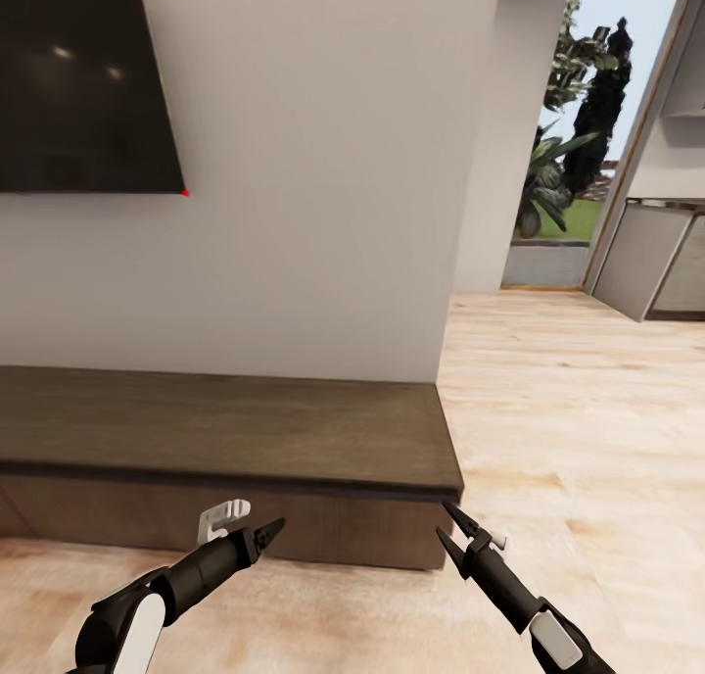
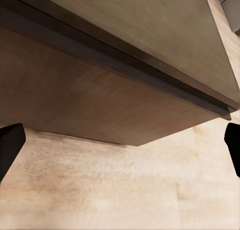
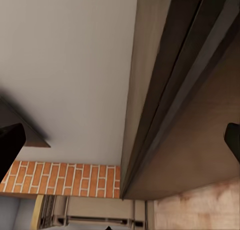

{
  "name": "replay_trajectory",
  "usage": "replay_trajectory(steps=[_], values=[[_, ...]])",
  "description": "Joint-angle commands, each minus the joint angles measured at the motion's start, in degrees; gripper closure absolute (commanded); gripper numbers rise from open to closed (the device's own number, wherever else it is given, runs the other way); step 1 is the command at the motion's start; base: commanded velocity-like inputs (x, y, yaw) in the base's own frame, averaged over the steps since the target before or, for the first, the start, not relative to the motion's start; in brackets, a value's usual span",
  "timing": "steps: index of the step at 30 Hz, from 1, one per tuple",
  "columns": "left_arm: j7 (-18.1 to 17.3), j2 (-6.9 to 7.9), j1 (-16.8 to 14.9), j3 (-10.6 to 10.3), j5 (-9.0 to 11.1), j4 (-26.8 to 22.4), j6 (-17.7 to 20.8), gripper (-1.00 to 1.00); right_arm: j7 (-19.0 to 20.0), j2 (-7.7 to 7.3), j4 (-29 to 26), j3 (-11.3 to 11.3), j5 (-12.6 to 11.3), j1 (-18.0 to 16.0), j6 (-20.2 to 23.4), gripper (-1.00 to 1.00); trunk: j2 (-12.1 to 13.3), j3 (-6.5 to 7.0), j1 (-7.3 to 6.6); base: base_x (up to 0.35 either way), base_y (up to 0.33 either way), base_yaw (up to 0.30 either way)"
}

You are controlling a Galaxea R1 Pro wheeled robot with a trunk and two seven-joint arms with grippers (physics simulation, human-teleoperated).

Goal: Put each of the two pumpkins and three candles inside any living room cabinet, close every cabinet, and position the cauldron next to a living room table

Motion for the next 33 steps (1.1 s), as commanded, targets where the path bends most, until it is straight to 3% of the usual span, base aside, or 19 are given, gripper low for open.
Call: replay_trajectory(steps=[1,16,33], values=[[-0.25,-0.06,-0.04,0.17,0.08,-0.03,0.43,-1.00,0.09,0.00,0.03,-0.07,-0.27,-0.03,0.48,-1.00,-0.02,-0.05,0.00,0.150,0.000,0.000],[-0.25,-0.05,-0.04,0.13,-0.01,0.05,0.41,-1.00,0.09,0.00,0.03,-0.07,-0.27,-0.03,0.63,-1.00,-0.02,-0.05,0.00,0.089,0.000,0.000],[-0.25,-0.04,-0.04,0.08,-0.01,0.06,0.42,-1.00,0.09,0.00,0.06,-0.13,-0.27,-0.03,0.79,-1.00,-0.25,-3.82,0.44,0.001,0.000,0.000]])
